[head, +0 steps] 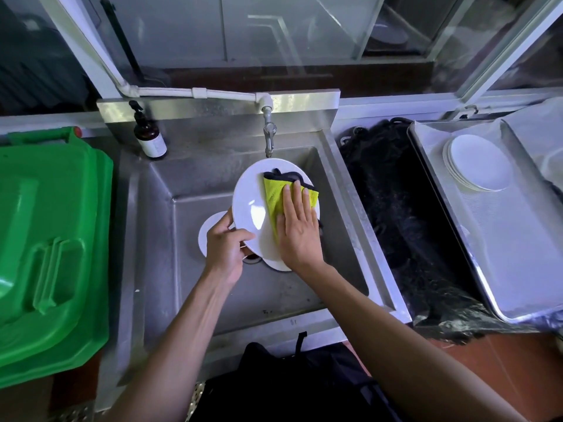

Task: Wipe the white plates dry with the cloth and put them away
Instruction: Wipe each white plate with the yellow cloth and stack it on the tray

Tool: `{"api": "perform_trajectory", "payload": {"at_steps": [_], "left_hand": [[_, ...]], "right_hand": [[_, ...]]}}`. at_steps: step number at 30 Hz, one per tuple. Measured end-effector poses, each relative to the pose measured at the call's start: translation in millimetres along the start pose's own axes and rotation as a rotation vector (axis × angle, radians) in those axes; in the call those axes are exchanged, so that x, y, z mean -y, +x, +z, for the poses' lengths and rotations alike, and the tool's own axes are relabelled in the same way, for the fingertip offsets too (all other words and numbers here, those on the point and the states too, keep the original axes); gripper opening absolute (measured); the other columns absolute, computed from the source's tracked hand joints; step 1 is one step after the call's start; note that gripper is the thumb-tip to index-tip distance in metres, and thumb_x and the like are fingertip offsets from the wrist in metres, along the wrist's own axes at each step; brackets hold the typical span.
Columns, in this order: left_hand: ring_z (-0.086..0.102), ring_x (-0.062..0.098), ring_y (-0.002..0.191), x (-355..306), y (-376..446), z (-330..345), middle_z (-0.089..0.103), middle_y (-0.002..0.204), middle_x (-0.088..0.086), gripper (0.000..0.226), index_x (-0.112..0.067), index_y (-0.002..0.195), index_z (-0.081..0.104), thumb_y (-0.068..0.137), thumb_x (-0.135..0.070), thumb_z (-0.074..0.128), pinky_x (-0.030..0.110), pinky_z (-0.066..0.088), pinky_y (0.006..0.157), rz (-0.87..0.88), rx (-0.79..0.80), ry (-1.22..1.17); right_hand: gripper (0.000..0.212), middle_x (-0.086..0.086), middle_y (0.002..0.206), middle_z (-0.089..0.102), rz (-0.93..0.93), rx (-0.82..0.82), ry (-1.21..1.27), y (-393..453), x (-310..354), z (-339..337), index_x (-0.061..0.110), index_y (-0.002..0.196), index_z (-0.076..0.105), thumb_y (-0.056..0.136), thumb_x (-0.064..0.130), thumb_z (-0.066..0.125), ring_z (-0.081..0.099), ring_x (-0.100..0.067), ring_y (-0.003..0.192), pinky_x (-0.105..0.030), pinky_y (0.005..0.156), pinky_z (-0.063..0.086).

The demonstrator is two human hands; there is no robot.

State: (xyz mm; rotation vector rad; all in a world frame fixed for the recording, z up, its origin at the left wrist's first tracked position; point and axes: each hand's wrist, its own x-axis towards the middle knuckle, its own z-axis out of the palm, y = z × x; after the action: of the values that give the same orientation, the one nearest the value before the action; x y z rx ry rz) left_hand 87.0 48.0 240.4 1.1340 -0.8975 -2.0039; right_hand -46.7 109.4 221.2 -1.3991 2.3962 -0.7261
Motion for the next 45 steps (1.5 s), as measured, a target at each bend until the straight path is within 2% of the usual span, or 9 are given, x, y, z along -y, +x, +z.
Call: {"api": "perform_trajectory", "payload": {"at_steps": [11,16,22,28,31,35,38,41,45], "left_hand": [[0.066,0.029,0.081,6,6,15,0.074,0.097,0.01,0.053,-0.014,0.114,0.074,0.078,0.017,0.049,0.033,0.05,0.067,0.008,-0.079,-0.112],[0.072,0.023,0.077,8,7,17,0.076,0.091,0.005,0.05,-0.019,0.099,0.077,0.077,0.017,0.052,0.034,0.059,0.065,0.035,-0.123,-0.14],[0.071,0.023,0.078,9,7,16,0.075,0.094,0.005,0.048,-0.019,0.1,0.077,0.072,0.013,0.055,0.034,0.059,0.065,0.033,-0.115,-0.115],[0.065,0.031,0.083,11,5,11,0.073,0.094,0.009,0.045,-0.019,0.093,0.077,0.061,0.006,0.058,0.041,0.047,0.075,0.002,-0.082,-0.084],[0.061,0.033,0.085,14,6,1,0.071,0.095,0.011,0.044,-0.015,0.098,0.075,0.067,0.01,0.056,0.039,0.044,0.074,0.001,-0.043,-0.041],[0.065,0.032,0.086,9,12,-16,0.072,0.099,0.011,0.043,-0.014,0.099,0.074,0.063,0.003,0.059,0.042,0.056,0.071,-0.047,-0.008,0.048],[0.065,0.034,0.083,3,18,-29,0.072,0.095,0.011,0.038,-0.016,0.091,0.075,0.06,0.0,0.061,0.044,0.056,0.071,-0.071,0.033,0.151],[0.066,0.029,0.077,-4,21,-38,0.073,0.091,0.007,0.037,-0.02,0.089,0.077,0.059,-0.002,0.064,0.038,0.055,0.061,-0.074,0.112,0.289],[0.069,0.02,0.071,-15,27,-45,0.075,0.085,-0.001,0.037,-0.026,0.085,0.079,0.06,-0.003,0.065,0.033,0.054,0.057,-0.074,0.173,0.371]], "right_hand": [[0.056,0.002,0.17,-0.001,-0.086,0.001,-0.018,-36,6,18,0.019,0.163,0.013,0.11,0.028,0.03,-0.007,-0.023,0.157,-0.05,0.126,0.013],[0.059,0.001,0.17,-0.005,0.083,-0.046,0.001,-35,-7,18,0.016,0.162,0.009,0.11,0.033,0.031,-0.012,-0.027,0.156,-0.047,0.127,0.001],[0.063,-0.006,0.169,-0.011,0.176,-0.088,0.08,-22,-19,12,0.01,0.162,0.005,0.11,0.032,0.033,-0.016,-0.034,0.155,-0.042,0.127,-0.006],[0.067,-0.007,0.17,-0.005,0.316,-0.176,0.309,-15,-17,6,0.011,0.162,0.001,0.109,0.028,0.038,0.0,-0.025,0.156,-0.041,0.128,0.007],[0.06,-0.003,0.16,0.029,0.36,-0.238,0.517,-8,-24,-7,0.013,0.158,0.019,0.105,0.02,0.048,0.031,-0.014,0.142,-0.043,0.12,0.028],[0.046,0.004,0.141,0.052,0.35,-0.218,0.572,0,-35,-19,0.026,0.144,0.043,0.101,0.02,0.056,0.048,-0.011,0.123,-0.037,0.109,0.039],[0.05,0.007,0.129,0.06,0.333,-0.181,0.569,8,-43,-24,0.029,0.145,0.046,0.098,0.024,0.062,0.056,-0.011,0.114,-0.027,0.097,0.045],[0.052,0.016,0.116,0.062,0.331,-0.126,0.561,15,-48,-28,0.034,0.144,0.047,0.096,0.027,0.065,0.058,0.004,0.097,-0.009,0.077,0.041],[0.054,0.016,0.114,0.062,0.304,-0.039,0.509,22,-51,-36,0.033,0.144,0.046,0.094,0.027,0.067,0.058,0.003,0.096,-0.006,0.071,0.038]]}}
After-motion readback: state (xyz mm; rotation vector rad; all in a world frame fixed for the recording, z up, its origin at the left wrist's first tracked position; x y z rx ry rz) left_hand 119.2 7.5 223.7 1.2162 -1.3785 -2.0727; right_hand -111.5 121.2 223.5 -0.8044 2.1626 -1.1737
